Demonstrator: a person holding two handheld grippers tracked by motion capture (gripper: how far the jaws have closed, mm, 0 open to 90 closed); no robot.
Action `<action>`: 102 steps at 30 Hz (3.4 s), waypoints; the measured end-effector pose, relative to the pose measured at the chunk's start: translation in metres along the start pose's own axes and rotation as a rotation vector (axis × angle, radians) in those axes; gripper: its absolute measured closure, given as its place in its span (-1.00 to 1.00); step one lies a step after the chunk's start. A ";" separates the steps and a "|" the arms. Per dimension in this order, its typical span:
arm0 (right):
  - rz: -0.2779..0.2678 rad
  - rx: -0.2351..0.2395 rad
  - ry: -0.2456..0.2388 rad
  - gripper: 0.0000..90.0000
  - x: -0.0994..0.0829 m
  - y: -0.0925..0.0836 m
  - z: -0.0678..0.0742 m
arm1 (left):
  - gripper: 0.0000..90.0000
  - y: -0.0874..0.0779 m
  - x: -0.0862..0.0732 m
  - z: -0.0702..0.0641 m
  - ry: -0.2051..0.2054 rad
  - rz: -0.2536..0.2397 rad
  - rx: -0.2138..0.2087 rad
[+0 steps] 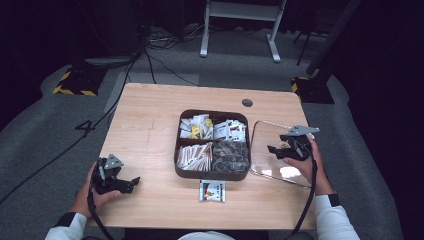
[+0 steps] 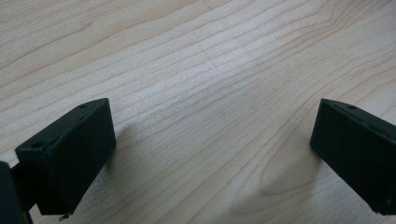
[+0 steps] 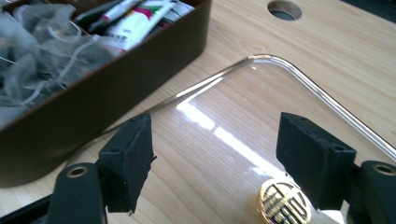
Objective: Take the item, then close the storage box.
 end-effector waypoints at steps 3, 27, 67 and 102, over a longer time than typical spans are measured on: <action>0.013 -0.014 0.016 -0.38 -0.005 0.000 -0.007 | -0.99 0.000 0.000 0.000 0.000 0.000 0.000; 0.088 -0.082 0.092 -0.33 -0.042 0.007 -0.045 | -0.99 0.000 0.000 0.000 0.000 0.000 0.000; 0.071 -0.029 0.097 0.32 -0.056 0.015 -0.047 | -1.00 0.000 0.000 0.000 -0.001 0.003 -0.004; -0.102 -0.078 0.031 0.32 0.035 -0.030 -0.040 | -1.00 0.001 0.001 0.000 0.000 0.001 0.000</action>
Point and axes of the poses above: each handheld gripper's, and its own axes: y roughly forward along the jaws, x roughly out of its top, z roughly to its left, the point moved 9 cm from there along y, roughly forward along the jaws, and after that the axes turned 7 degrees about -z, right-handed, at the moved point
